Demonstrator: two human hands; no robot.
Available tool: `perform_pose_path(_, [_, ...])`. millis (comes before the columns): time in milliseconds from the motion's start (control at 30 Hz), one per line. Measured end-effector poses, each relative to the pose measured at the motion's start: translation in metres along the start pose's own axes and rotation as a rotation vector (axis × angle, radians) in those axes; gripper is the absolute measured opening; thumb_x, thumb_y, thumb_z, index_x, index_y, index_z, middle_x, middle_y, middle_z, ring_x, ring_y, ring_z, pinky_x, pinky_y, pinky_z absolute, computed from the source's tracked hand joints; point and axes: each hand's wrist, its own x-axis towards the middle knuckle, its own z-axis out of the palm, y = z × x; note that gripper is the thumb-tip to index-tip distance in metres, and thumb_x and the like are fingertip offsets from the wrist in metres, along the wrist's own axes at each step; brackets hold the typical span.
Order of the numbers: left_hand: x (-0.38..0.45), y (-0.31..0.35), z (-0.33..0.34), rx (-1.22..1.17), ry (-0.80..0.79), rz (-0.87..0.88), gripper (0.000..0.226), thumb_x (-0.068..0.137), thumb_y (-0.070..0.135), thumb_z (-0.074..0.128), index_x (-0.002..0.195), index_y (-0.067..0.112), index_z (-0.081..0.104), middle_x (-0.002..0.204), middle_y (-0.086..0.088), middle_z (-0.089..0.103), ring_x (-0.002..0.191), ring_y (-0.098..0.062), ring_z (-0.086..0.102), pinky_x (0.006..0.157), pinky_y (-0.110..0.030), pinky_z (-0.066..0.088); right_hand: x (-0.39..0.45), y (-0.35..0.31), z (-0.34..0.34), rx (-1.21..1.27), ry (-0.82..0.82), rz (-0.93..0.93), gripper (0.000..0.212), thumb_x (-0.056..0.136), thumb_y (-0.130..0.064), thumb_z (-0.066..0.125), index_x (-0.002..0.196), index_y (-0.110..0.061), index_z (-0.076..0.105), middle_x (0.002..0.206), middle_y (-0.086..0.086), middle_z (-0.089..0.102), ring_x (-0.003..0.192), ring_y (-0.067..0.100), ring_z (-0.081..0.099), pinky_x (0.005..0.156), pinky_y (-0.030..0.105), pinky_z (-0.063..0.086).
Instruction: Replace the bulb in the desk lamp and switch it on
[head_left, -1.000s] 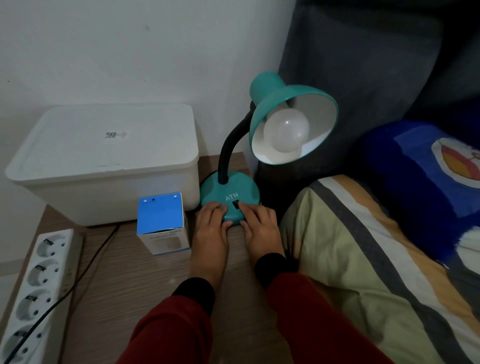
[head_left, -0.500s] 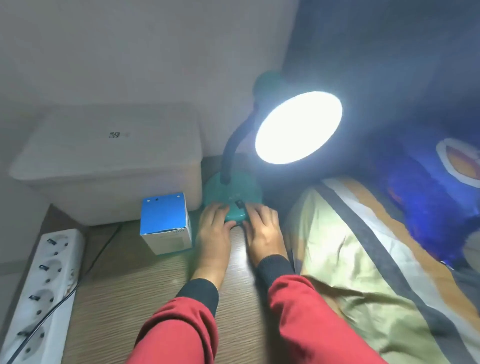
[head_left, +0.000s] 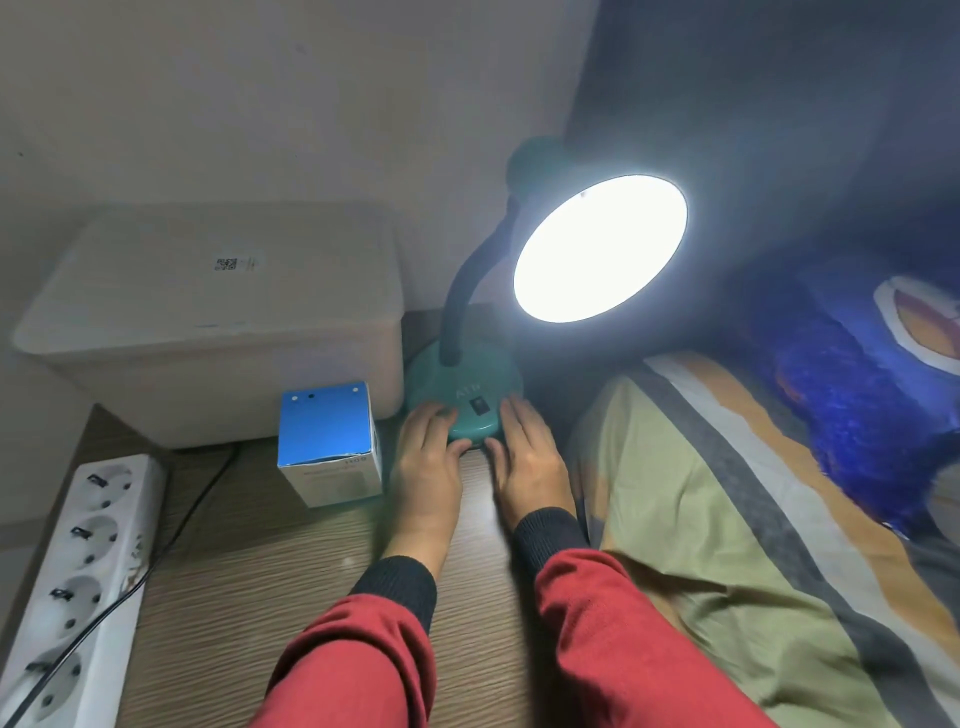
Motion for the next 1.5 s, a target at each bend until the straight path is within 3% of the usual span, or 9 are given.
perform_pose_path(333, [-0.001,0.000,-0.001,0.013,-0.007,0.012,0.037,0.078,0.023,0.049,0.093,-0.004,0.069,0.101,-0.020,0.069,0.104,-0.020,0.048,0.094,-0.030,0.039,0.000,-0.001,-0.002,-0.006,-0.013,-0.001,0.045,0.083,-0.023,0.046,0.113,0.003,0.066,0.115,0.018,0.068,0.107,0.031,0.066,0.102,0.025,0.033])
perform_pose_path(533, [-0.001,0.002,-0.002,0.022,-0.026,-0.008,0.038,0.078,0.025,0.049,0.093,-0.003,0.069,0.101,-0.019,0.069,0.103,-0.024,0.055,0.094,-0.029,0.040,0.001,-0.002,-0.002,-0.020,-0.006,-0.020,0.044,0.082,-0.024,0.045,0.111,0.002,0.067,0.113,0.016,0.069,0.106,0.029,0.067,0.089,0.031,0.052])
perform_pose_path(733, [-0.001,0.003,-0.003,-0.001,-0.025,-0.011,0.038,0.078,0.024,0.049,0.093,-0.004,0.069,0.100,-0.020,0.069,0.103,-0.022,0.055,0.093,-0.027,0.039,-0.001,0.001,0.000,0.028,0.024,-0.021,0.041,0.083,-0.022,0.046,0.118,-0.006,0.062,0.115,0.016,0.066,0.111,0.024,0.056,0.095,0.025,0.044])
perform_pose_path(833, [-0.001,0.004,-0.003,-0.010,-0.014,0.001,0.038,0.077,0.024,0.049,0.092,-0.005,0.069,0.099,-0.020,0.069,0.102,-0.018,0.048,0.094,-0.027,0.038,0.000,-0.001,-0.003,0.030,-0.008,-0.037,0.040,0.083,-0.019,0.047,0.122,-0.017,0.056,0.114,0.017,0.062,0.106,0.028,0.058,0.089,0.029,0.051])
perform_pose_path(967, [-0.001,0.003,-0.004,0.002,-0.016,0.005,0.037,0.077,0.023,0.049,0.092,-0.004,0.069,0.098,-0.020,0.069,0.102,-0.018,0.048,0.095,-0.028,0.037,0.003,-0.004,-0.006,-0.014,-0.052,-0.042,0.042,0.081,-0.017,0.046,0.119,-0.016,0.065,0.110,0.018,0.062,0.098,0.034,0.061,0.086,0.038,0.053])
perform_pose_path(1167, [-0.001,0.003,-0.005,0.011,-0.023,-0.006,0.036,0.079,0.023,0.049,0.094,-0.004,0.068,0.100,-0.019,0.068,0.104,-0.018,0.048,0.096,-0.027,0.037,0.008,-0.004,-0.008,-0.145,-0.070,-0.030,0.051,0.071,-0.022,0.043,0.116,-0.024,0.066,0.103,0.011,0.065,0.097,0.022,0.048,0.072,0.036,0.053])
perform_pose_path(1333, [-0.005,0.004,-0.010,0.011,-0.074,-0.024,0.031,0.083,0.005,0.064,0.113,0.000,0.063,0.121,-0.015,0.060,0.120,-0.018,0.043,0.107,-0.022,0.026,0.015,-0.010,-0.014,-0.261,-0.147,-0.026,0.050,0.069,-0.031,0.041,0.111,-0.028,0.069,0.100,0.010,0.067,0.089,0.030,0.067,0.065,0.037,0.055])
perform_pose_path(1500, [-0.005,0.006,-0.012,-0.009,-0.071,-0.035,0.031,0.084,0.004,0.064,0.115,0.000,0.062,0.123,-0.014,0.058,0.120,-0.015,0.041,0.107,-0.015,0.022,0.007,-0.007,-0.008,-0.210,-0.138,-0.025,0.046,0.079,-0.026,0.042,0.114,-0.014,0.069,0.112,0.018,0.069,0.096,0.036,0.069,0.070,0.043,0.060])
